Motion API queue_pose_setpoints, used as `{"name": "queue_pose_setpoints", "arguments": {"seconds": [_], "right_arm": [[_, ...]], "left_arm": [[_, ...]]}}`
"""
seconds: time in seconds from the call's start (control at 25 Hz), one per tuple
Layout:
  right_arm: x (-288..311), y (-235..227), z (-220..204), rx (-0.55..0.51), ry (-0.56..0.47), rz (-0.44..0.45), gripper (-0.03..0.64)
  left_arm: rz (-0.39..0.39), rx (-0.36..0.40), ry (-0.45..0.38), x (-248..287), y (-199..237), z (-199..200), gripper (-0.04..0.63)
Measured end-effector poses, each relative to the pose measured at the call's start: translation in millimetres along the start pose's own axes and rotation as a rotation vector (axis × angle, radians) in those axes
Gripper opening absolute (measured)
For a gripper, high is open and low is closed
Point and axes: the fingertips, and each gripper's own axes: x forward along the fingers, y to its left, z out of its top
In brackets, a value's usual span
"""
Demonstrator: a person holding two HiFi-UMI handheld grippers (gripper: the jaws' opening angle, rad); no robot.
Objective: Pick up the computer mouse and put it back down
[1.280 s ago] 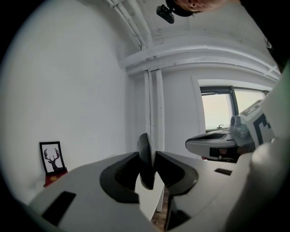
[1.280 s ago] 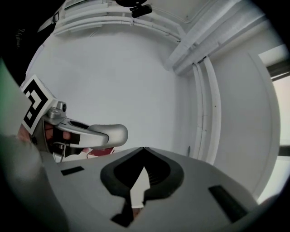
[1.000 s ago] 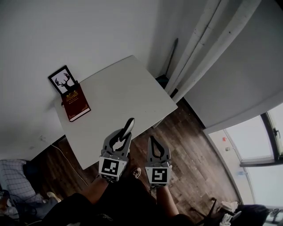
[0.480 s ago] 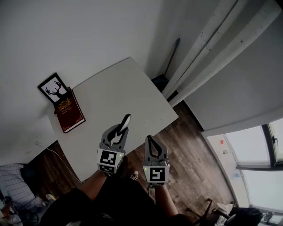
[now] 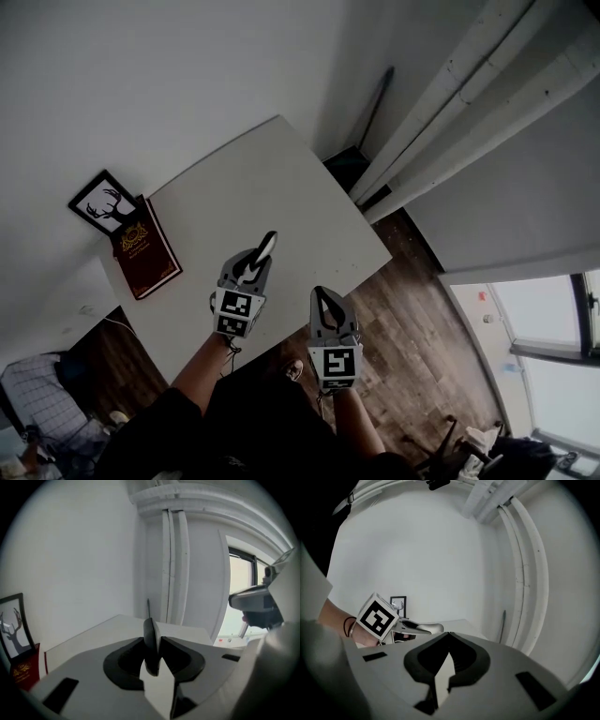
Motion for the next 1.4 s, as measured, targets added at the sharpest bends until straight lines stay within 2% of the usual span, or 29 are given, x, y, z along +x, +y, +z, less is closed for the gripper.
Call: {"name": "queue_pose_setpoints", "arguments": {"seconds": [0.32,0.68,0.88,1.12,1.4], "right_arm": [[23.4,-17.5,-7.9,-0.002,0.049,-0.011,0.02],[30.3,-28.6,-12.8,0.003,0.07,-0.022,0.02],[29.8,-23.4,-14.1,-0.004,0.077,-0.012,0.02],[28.6,-16.4,-15.7,-0.012,0.086,-0.003,0.02],[28.8,-6.8,-15.9,-0.031,0.098,0.021,0.02]], "left_arm": [[-0.031,0.03,0.106,53.4,16.4,-29.4,0.114],[-0.071,-0.006,0.175,83.1,17.5,-49.7,0.114],[-0.08,-0.04,0.178,86.4,19.0,-54.8,0.114],[-0.092,-0.046,0.209,88.0,19.6,-65.0,0.114],[-0.09,-0.071,0.184,92.3,21.6,-63.7,0.114]]}}
